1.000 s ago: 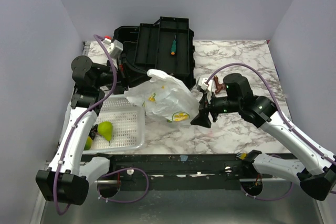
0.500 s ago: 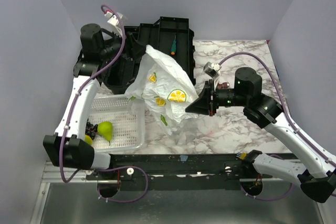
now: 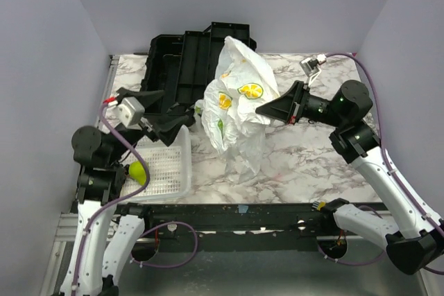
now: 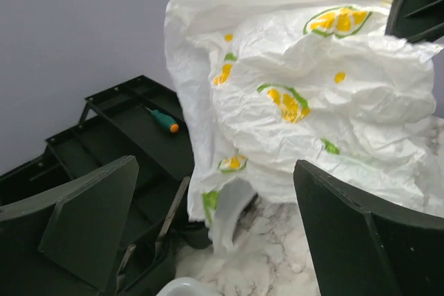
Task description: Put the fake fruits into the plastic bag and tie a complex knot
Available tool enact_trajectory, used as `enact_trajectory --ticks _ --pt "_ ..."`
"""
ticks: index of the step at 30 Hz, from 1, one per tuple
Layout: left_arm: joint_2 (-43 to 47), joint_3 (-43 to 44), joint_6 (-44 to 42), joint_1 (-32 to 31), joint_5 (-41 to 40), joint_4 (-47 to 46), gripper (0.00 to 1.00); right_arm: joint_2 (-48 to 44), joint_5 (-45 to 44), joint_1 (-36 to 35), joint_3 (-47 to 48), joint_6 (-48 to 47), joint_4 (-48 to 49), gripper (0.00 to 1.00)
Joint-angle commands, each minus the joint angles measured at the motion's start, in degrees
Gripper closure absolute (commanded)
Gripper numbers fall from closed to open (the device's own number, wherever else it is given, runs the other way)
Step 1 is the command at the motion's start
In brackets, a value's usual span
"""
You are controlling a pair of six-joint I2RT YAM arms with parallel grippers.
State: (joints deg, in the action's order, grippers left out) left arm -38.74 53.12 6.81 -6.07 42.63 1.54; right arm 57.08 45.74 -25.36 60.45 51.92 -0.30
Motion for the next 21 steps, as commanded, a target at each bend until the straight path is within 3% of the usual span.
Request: enact_trajectory --ticks 1,4,5,9,13,21 --pt "4.10 -5.80 0.20 0.92 -7.84 1.27 0.02 -0.27 -2.76 1.93 0.63 3.16 10.50 1.00" --pt "5.12 -7.43 7.68 0.56 9.46 -1.13 0.02 -0.53 -6.04 2.07 -1.33 4.03 12.30 0.99" --pt "4.82 -8.31 11.85 -1.23 11.41 -3.55 0.02 -0.48 -7.38 2.07 -2.43 5.42 13.59 0.99" --pt "2.27 -10.29 18.66 -8.42 9.48 -4.57 0.02 0.72 -8.48 2.08 -4.80 6.22 18.47 0.99" --pt "-1.44 -14.41 25.16 -14.19 4.11 -14.11 0.02 1.88 -8.32 2.07 -5.85 7.82 22.09 0.99" --pt "-13.23 -13.92 23.44 -22.66 -3.21 -24.52 0.01 4.42 -7.32 2.07 -4.02 10.55 23.71 0.99"
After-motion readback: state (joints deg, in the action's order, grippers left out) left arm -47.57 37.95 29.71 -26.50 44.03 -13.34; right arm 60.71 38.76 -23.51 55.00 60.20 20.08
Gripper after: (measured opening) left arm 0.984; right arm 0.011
